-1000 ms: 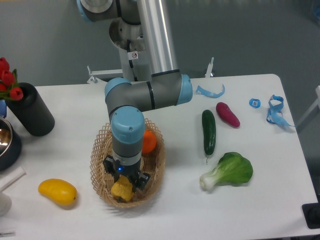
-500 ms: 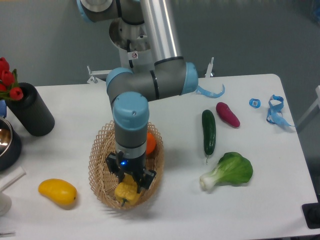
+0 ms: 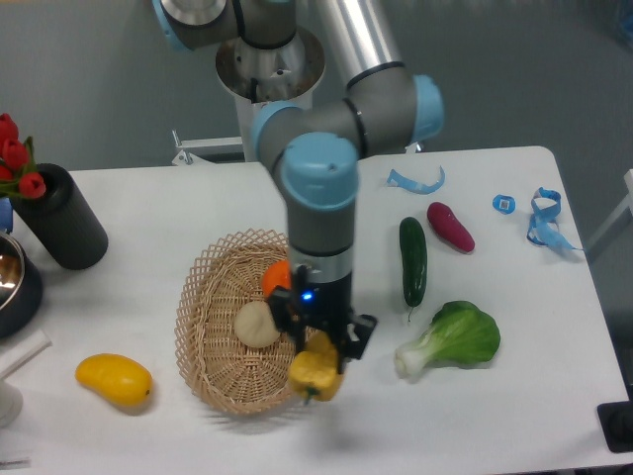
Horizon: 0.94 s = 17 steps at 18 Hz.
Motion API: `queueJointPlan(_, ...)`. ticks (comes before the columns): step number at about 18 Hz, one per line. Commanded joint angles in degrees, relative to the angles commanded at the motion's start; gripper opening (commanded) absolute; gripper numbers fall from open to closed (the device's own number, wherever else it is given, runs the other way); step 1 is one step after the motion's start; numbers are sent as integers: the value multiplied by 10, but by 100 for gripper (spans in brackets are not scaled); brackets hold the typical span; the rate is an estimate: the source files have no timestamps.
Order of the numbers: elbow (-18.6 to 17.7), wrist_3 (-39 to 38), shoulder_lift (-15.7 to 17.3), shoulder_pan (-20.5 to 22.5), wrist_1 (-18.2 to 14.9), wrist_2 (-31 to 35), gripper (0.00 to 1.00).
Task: Pick up the yellow pepper from the basket
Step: 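Lift the yellow pepper up out of the basket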
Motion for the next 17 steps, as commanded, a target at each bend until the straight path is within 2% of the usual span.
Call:
queueJointPlan(5,1,46,-1,42,-3,0,40)
queueJointPlan(8,15,42,-4,44,-4,0,40)
queueJointPlan(17,18,39,-3,44,-3,0,40)
